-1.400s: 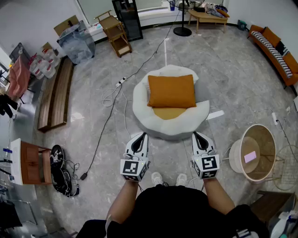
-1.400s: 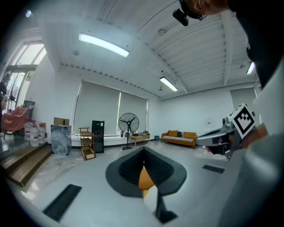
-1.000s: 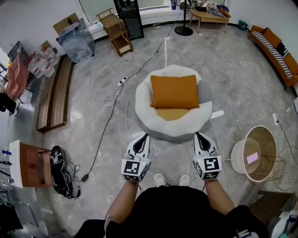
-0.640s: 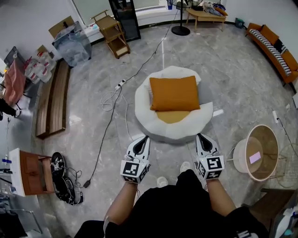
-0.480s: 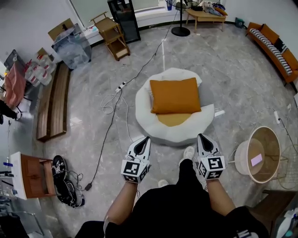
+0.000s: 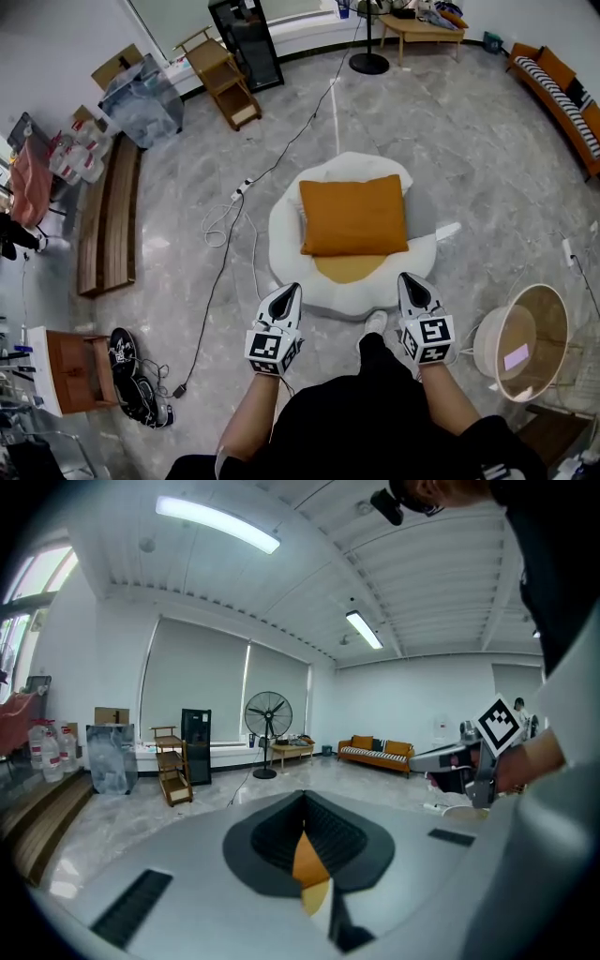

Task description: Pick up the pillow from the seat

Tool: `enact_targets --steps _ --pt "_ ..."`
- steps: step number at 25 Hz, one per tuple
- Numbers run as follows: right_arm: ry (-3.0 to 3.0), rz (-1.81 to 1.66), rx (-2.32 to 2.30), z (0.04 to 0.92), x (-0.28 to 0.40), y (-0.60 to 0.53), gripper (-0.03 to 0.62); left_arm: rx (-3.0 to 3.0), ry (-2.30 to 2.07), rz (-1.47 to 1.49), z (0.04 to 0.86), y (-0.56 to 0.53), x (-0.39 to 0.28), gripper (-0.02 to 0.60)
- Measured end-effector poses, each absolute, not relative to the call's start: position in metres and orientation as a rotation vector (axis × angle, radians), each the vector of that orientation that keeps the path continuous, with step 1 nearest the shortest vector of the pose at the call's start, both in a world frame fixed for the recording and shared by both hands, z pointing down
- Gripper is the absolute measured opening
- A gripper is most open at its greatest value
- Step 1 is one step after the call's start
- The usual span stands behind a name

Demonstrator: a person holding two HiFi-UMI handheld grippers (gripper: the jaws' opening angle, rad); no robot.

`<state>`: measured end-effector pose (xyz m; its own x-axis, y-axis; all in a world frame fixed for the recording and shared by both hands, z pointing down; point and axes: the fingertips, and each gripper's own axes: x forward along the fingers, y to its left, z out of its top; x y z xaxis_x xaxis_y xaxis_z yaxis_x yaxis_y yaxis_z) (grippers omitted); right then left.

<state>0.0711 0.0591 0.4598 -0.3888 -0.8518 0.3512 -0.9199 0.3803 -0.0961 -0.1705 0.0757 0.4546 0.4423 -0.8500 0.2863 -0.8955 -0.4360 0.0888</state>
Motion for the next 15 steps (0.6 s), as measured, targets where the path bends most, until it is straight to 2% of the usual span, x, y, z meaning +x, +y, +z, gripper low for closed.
enact_targets --steps 8,15 --pt "-2.370 0.592 1.507 0.496 0.123 -0.041 0.008 2.366 -1.524 0.382 0.487 -0.020 -0.130 0.012" --pt "-2.364 0.704 1.384 0.546 0.149 -0.081 0.008 2.291 -1.491 0.354 0.520 -0.066 -0.102 0.012"
